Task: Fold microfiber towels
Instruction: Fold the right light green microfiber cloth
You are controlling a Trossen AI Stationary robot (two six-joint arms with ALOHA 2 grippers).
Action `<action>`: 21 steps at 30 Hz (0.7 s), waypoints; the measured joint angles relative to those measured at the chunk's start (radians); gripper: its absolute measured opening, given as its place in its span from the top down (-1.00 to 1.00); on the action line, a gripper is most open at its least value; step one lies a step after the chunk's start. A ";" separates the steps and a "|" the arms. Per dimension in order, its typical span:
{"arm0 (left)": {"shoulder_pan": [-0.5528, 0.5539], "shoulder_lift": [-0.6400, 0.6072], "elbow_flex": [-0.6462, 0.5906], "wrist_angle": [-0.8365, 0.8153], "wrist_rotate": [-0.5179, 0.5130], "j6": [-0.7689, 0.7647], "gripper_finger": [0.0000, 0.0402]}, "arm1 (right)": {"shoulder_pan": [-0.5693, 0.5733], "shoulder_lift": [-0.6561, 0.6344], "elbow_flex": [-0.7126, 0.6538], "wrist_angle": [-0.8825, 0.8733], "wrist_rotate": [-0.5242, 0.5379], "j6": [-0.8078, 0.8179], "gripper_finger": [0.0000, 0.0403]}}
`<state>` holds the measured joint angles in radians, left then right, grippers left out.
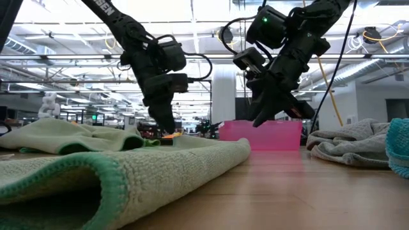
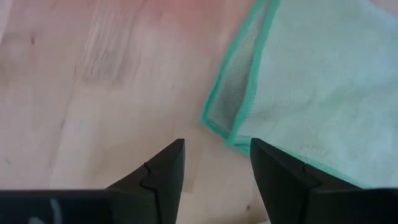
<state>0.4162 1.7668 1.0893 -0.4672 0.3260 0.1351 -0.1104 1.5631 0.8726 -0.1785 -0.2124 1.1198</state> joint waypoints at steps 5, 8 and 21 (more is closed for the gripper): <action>0.004 0.021 0.000 0.018 0.053 0.093 0.08 | 0.000 0.000 0.000 -0.002 0.004 -0.022 0.74; 0.007 0.046 0.000 0.012 0.063 0.081 0.08 | 0.000 0.000 0.000 -0.016 0.004 -0.029 0.74; -0.015 0.089 0.000 0.039 0.042 0.069 0.53 | 0.000 0.000 0.000 -0.037 0.004 -0.024 0.74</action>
<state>0.4015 1.8561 1.0893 -0.4282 0.3680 0.2045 -0.1108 1.5635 0.8726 -0.2157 -0.2082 1.0960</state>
